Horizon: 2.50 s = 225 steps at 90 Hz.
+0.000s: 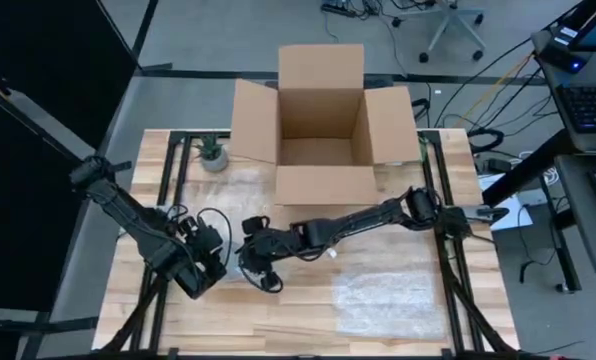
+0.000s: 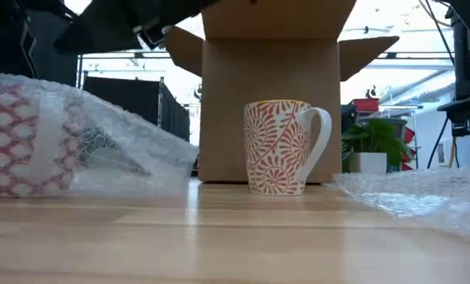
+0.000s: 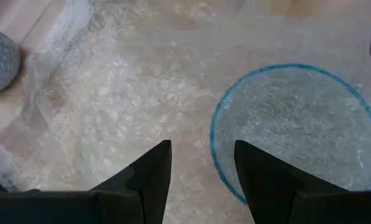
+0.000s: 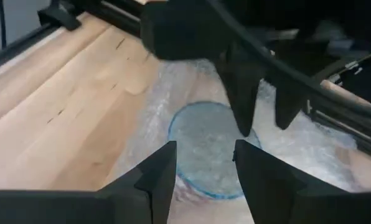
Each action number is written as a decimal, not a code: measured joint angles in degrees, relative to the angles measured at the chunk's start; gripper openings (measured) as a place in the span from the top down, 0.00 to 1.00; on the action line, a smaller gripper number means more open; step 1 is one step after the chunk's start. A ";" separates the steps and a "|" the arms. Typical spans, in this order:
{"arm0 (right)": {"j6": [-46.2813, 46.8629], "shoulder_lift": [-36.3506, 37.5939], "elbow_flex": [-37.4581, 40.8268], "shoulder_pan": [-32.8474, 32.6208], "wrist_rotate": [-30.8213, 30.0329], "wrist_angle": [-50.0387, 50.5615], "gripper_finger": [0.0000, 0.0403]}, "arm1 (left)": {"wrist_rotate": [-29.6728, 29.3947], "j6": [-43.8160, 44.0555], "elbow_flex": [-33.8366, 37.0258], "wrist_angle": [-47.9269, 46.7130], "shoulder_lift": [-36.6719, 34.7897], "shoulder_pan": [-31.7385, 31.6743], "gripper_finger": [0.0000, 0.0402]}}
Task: Wrap mug
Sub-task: Wrap the red mug with the bubble wrap
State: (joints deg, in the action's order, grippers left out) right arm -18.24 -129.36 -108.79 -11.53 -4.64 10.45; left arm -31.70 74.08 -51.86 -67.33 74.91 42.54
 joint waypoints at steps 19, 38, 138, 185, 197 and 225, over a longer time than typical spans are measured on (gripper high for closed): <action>2.09 0.33 -0.02 0.04 0.00 3.42 0.61 | 0.02 -4.19 -0.57 0.45 -0.04 -0.12 0.59; 3.11 0.35 0.00 0.04 0.12 5.63 0.61 | 3.41 -5.02 3.47 5.37 -0.11 -2.60 0.59; -6.81 0.00 0.02 -1.07 -3.99 9.94 0.61 | 12.69 -16.54 11.32 24.25 1.64 -13.26 0.60; 5.32 2.95 3.03 2.89 9.19 16.14 0.61 | 14.03 -17.90 11.26 25.73 3.21 -13.29 0.93; 7.05 4.54 5.46 2.78 9.23 12.47 0.61 | 13.88 -17.63 11.29 25.95 3.25 -13.29 0.92; 11.32 6.56 13.82 2.28 9.51 -7.23 0.61 | 13.40 -17.42 11.41 27.24 3.45 -13.32 0.55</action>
State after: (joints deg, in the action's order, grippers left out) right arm -6.92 -122.80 -94.98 -9.25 4.86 3.22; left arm -18.31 56.66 -40.45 -40.09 78.37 29.22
